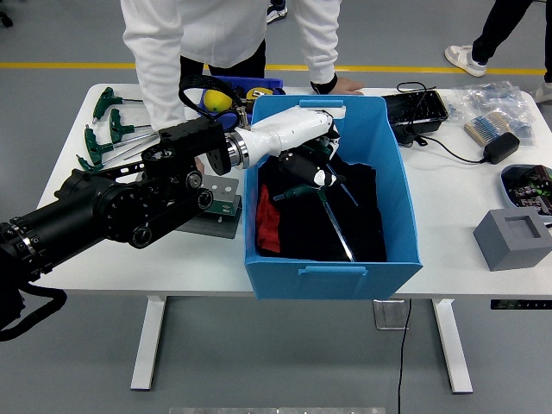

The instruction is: Lift tool from toolbox,place it in box,lift tool from toolbox,place it in box

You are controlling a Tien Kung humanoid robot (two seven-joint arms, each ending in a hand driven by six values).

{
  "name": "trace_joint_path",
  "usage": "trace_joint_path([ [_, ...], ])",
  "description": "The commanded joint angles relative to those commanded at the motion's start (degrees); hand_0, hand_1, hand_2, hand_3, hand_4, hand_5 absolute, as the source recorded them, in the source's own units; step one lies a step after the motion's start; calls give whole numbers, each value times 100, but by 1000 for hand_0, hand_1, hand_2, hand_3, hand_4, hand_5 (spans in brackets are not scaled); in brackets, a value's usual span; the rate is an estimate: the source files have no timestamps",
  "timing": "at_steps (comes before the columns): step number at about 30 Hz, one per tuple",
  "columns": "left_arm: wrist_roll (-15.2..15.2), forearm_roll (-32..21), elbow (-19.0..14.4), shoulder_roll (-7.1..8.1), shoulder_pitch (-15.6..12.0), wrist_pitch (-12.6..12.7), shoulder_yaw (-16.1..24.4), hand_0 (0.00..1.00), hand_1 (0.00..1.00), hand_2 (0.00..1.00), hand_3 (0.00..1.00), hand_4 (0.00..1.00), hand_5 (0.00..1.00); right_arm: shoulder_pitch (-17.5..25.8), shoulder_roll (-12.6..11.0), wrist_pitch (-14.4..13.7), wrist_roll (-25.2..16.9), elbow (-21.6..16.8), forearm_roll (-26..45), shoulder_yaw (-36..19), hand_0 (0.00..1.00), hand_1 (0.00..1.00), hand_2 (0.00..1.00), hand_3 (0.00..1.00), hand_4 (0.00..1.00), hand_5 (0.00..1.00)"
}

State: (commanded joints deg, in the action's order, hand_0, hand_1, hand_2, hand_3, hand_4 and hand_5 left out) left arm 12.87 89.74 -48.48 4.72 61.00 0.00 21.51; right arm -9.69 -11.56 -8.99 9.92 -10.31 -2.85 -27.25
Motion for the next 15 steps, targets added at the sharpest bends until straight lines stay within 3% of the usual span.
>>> trace_joint_path([
  [2, -118, -31, 69, -51, 18, -209, -42, 628, 599, 723, 614, 924, 606, -14, -6, 1, 1, 0, -30, -30, 690, 688, 754, 577, 808, 685],
  [5, -180, -22, 128, -92, -1, -283, -54, 628, 599, 723, 614, 924, 606, -26, -11, -1, 5, 0, -70, -73, 690, 688, 754, 577, 808, 685],
  [6, -205, -14, 131, -92, -11, -297, -55, 772, 749, 920, 856, 945, 633, -27, -12, -1, 4, 0, -71, -72, 689, 686, 754, 577, 808, 684],
  [11, -261, 72, 152, -49, -43, -299, -22, 772, 749, 920, 856, 945, 633, -4, -15, 1, -5, 0, -28, -24, 689, 686, 754, 577, 808, 684],
  [12, -259, 90, 150, -40, -45, -287, 3, 825, 814, 998, 918, 950, 635, -3, -15, 1, -7, 0, -18, -13, 687, 686, 753, 577, 808, 684],
  [15, -222, 191, 105, 1, -65, -202, 179, 825, 814, 998, 918, 950, 635, -4, -12, 2, -18, 0, 43, 49, 687, 686, 753, 577, 808, 684],
])
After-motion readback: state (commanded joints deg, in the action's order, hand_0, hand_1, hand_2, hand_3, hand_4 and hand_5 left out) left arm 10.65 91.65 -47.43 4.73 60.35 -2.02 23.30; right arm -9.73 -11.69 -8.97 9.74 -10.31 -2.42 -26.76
